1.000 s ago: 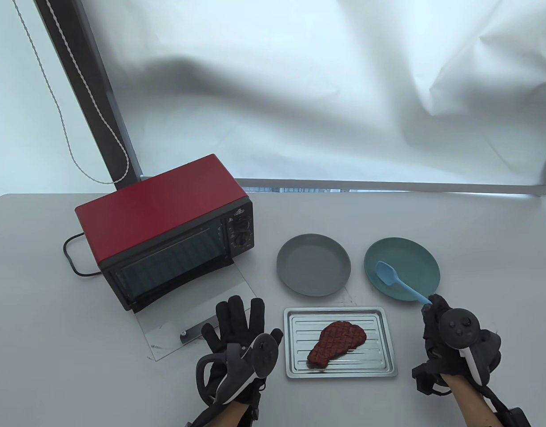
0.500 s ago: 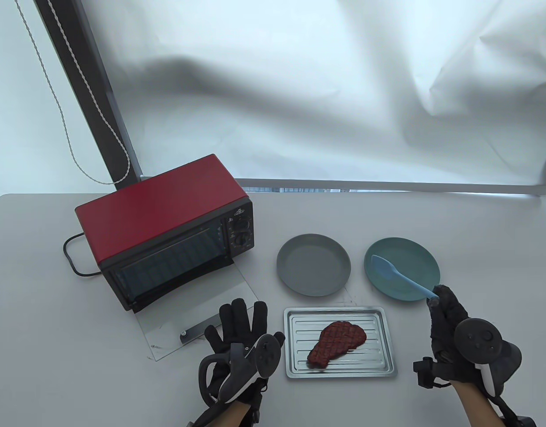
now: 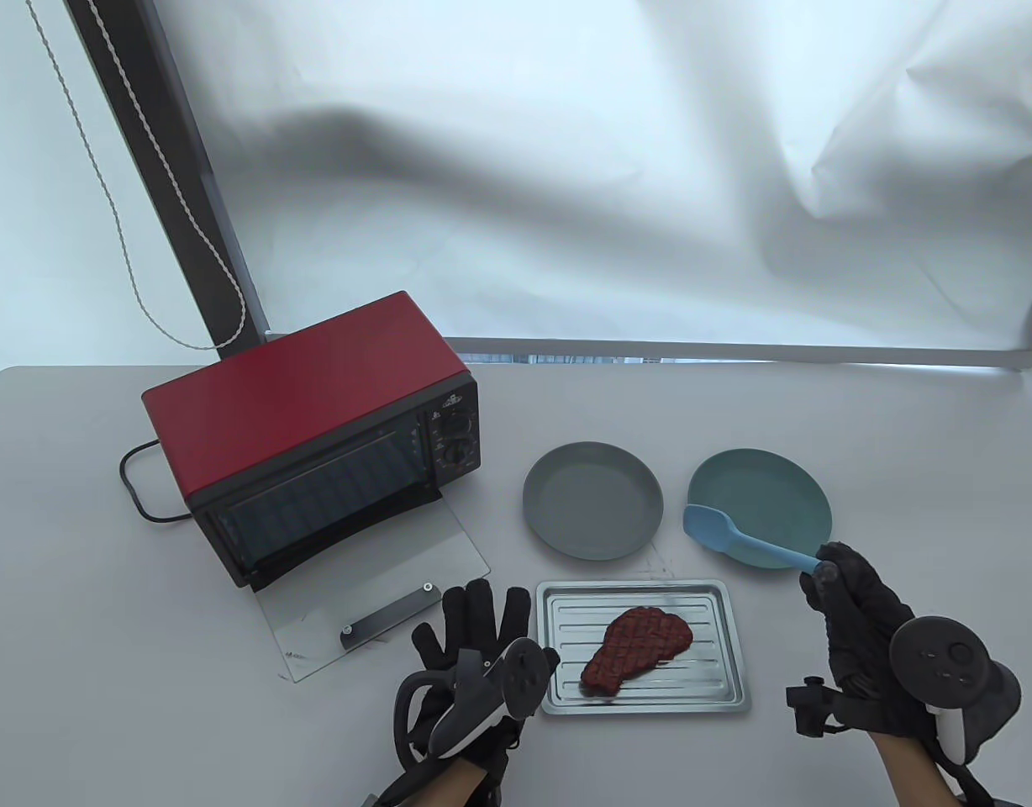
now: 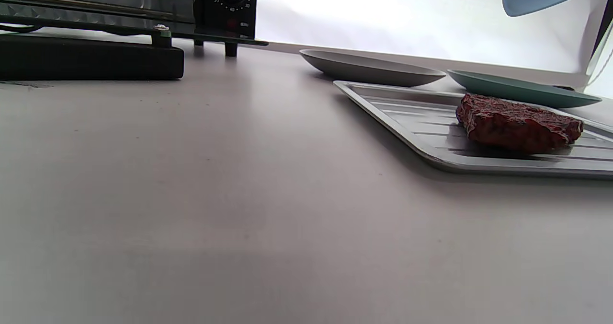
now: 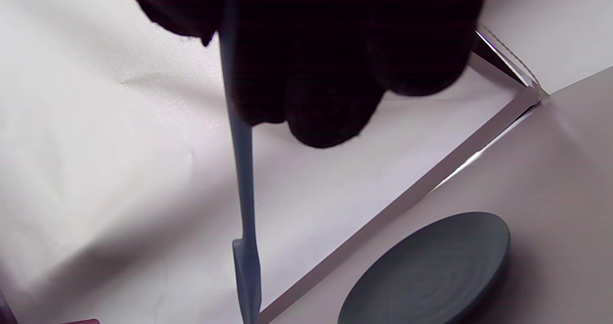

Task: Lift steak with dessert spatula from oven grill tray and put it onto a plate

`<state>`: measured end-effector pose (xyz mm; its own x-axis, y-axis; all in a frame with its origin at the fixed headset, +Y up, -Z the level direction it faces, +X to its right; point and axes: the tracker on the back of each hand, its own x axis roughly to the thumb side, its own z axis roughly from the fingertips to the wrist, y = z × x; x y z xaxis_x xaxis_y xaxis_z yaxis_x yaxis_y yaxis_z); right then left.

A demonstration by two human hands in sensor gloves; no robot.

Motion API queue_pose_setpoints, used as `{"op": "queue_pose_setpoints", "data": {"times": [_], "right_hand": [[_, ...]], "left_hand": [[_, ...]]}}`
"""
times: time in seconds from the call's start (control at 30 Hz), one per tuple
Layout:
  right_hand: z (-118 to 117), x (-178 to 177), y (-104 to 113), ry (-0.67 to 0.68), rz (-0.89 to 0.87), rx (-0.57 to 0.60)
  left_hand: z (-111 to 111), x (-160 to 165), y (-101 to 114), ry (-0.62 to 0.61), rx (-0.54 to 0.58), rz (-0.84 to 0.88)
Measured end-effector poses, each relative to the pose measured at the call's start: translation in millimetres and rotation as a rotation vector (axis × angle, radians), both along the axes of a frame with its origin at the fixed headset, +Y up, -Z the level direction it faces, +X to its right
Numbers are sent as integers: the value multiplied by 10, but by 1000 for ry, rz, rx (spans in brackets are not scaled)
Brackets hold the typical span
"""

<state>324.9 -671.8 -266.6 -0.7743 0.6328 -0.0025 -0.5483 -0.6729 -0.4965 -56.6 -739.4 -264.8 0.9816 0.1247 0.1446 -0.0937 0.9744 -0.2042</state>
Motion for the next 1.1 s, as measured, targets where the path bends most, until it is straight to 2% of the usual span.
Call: {"op": "queue_pose_setpoints", "data": {"times": [0.6, 1.1], "right_hand": [[-72, 241, -34, -59, 29, -80], [-216, 472, -193, -30, 6, -317]], "left_hand": [[-15, 144, -387, -57, -196, -39], [-93, 106, -598, -53, -358, -28]]}}
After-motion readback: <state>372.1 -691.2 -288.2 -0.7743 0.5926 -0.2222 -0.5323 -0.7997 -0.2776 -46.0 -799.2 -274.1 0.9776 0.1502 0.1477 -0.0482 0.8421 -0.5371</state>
